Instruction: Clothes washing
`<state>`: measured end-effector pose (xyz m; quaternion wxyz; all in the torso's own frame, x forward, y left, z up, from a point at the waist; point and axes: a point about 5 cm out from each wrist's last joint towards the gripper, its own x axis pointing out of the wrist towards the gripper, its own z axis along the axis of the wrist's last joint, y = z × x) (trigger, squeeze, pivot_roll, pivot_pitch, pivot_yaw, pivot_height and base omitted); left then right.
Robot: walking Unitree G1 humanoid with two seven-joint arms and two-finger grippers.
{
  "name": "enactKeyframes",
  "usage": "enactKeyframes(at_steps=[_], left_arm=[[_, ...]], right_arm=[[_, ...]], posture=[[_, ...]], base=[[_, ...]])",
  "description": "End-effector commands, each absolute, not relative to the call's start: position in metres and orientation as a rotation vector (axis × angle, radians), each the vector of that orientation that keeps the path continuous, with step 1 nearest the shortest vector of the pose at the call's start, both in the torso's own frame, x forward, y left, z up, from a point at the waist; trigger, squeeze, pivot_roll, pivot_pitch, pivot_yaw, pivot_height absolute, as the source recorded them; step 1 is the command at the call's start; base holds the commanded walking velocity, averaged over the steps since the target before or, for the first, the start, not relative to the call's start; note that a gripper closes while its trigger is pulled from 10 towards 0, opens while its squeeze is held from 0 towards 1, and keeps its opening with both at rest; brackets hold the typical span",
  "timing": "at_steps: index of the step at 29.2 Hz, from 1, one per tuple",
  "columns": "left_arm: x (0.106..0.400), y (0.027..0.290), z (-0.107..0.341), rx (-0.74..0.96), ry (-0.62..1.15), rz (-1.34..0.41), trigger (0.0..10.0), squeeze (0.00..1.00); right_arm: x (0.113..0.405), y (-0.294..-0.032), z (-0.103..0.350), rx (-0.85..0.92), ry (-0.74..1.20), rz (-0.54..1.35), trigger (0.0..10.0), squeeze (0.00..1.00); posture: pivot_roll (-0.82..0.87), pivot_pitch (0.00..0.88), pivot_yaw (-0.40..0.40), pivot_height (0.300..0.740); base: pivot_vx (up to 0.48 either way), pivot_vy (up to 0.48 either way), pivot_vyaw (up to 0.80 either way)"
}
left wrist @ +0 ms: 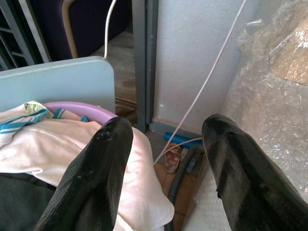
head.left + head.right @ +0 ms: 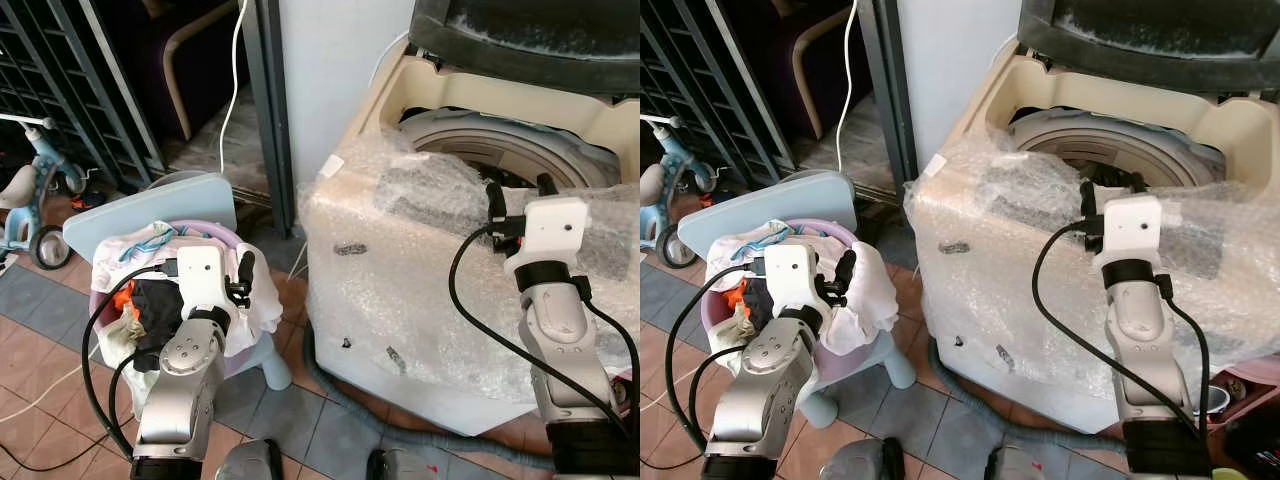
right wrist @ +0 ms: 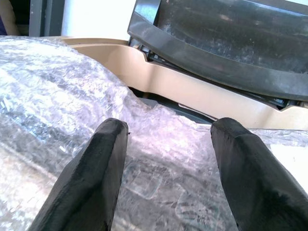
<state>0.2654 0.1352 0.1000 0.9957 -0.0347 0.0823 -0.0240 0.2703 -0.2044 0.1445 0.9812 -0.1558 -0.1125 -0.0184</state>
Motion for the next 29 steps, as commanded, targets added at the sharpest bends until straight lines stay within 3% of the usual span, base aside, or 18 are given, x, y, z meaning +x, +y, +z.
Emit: enactKeyframes(at_steps=[1, 11, 12, 13, 20, 29], left_arm=[[0.266, 0.136, 0.1, -0.061, 0.158, -0.047, 10.0, 0.0], [0.268, 0.132, 0.1, -0.068, 0.155, -0.047, 10.0, 0.0], [0.268, 0.132, 0.1, -0.07, 0.158, -0.042, 10.0, 0.0], [0.268, 0.132, 0.099, -0.072, 0.16, -0.039, 10.0, 0.0], [0.267, 0.131, 0.098, -0.077, 0.166, -0.037, 10.0, 0.0], [0.269, 0.133, 0.097, -0.09, 0.175, -0.02, 10.0, 0.0]], right_arm=[[0.271, -0.195, 0.156, -0.329, -0.276, -0.013, 10.0, 1.0], [0.279, -0.18, 0.169, -0.328, -0.297, 0.048, 10.0, 0.98], [0.279, -0.18, 0.17, -0.331, -0.294, 0.053, 10.0, 0.62], [0.28, -0.18, 0.171, -0.332, -0.293, 0.056, 10.0, 0.0], [0.281, -0.177, 0.172, -0.326, -0.284, 0.071, 10.0, 0.0], [0.281, -0.173, 0.158, -0.209, -0.175, 0.075, 10.0, 0.0]], posture=[[-0.04, 0.062, 0.058, 0.74], [-0.03, 0.057, 0.05, 0.74], [-0.03, 0.057, 0.046, 0.74], [-0.03, 0.058, 0.044, 0.74], [-0.03, 0.058, 0.044, 0.74], [-0.04, 0.058, 0.049, 0.74]], base=[[-0.27, 0.0, 0.0], [-0.277, 0.0, 0.0], [-0.322, 0.0, 0.0], [-0.334, 0.0, 0.0], [-0.308, 0.0, 0.0], [0.0, 0.0, 0.0]])
